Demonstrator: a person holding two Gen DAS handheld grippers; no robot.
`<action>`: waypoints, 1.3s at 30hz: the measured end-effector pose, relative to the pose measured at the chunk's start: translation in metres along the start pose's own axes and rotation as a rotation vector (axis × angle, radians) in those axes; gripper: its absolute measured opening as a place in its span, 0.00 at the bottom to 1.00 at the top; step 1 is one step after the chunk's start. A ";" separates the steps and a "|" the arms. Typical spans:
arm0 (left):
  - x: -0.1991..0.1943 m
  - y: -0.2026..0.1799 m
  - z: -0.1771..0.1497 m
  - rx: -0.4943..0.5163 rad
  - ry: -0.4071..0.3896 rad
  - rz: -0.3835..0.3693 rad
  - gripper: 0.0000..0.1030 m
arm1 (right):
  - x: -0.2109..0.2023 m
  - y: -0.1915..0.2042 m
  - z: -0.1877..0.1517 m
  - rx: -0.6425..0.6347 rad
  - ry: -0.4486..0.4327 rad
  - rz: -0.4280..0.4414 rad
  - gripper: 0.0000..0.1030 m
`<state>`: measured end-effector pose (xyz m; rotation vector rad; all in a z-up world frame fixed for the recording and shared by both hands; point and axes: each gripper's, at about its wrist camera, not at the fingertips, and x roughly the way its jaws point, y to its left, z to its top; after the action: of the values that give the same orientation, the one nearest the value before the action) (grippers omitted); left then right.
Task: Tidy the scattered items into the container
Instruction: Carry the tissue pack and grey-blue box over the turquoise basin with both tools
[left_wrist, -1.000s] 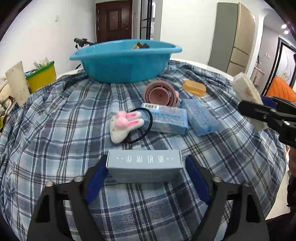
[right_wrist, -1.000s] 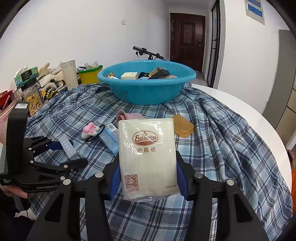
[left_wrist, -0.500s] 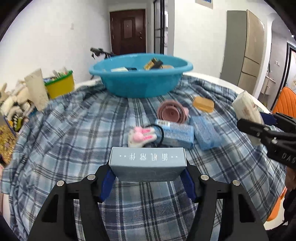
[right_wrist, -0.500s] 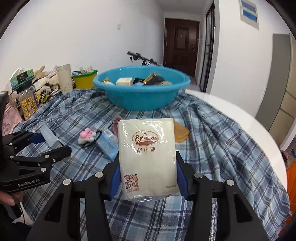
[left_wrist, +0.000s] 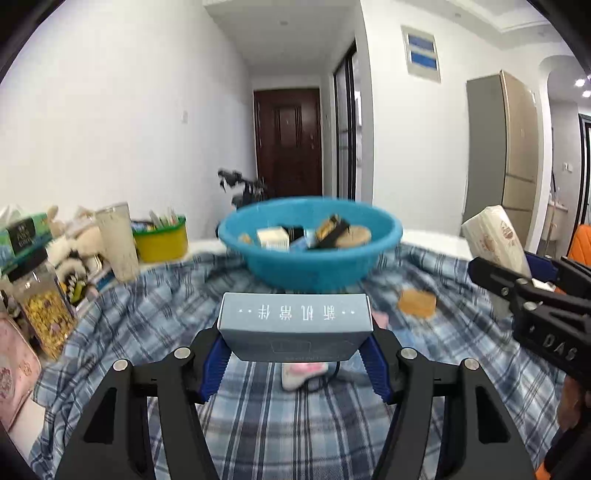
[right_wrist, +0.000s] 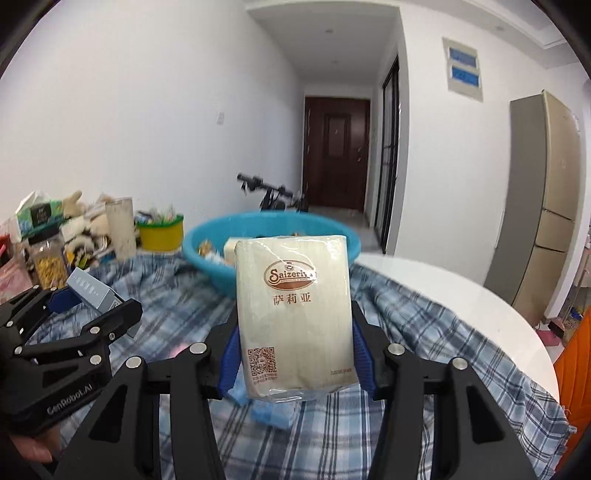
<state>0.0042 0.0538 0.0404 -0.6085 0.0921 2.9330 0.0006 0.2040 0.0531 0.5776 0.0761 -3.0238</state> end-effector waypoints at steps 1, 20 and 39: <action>-0.003 0.000 0.003 -0.004 -0.018 0.001 0.63 | -0.001 0.002 0.002 0.001 -0.010 -0.001 0.48; -0.040 0.006 0.075 -0.015 -0.228 0.042 0.64 | -0.025 0.019 0.058 -0.001 -0.170 -0.012 0.48; -0.055 0.009 0.096 -0.033 -0.314 0.078 0.64 | -0.032 0.019 0.074 -0.003 -0.237 -0.011 0.48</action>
<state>0.0156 0.0463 0.1506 -0.1456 0.0338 3.0679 0.0048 0.1828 0.1335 0.2153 0.0722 -3.0756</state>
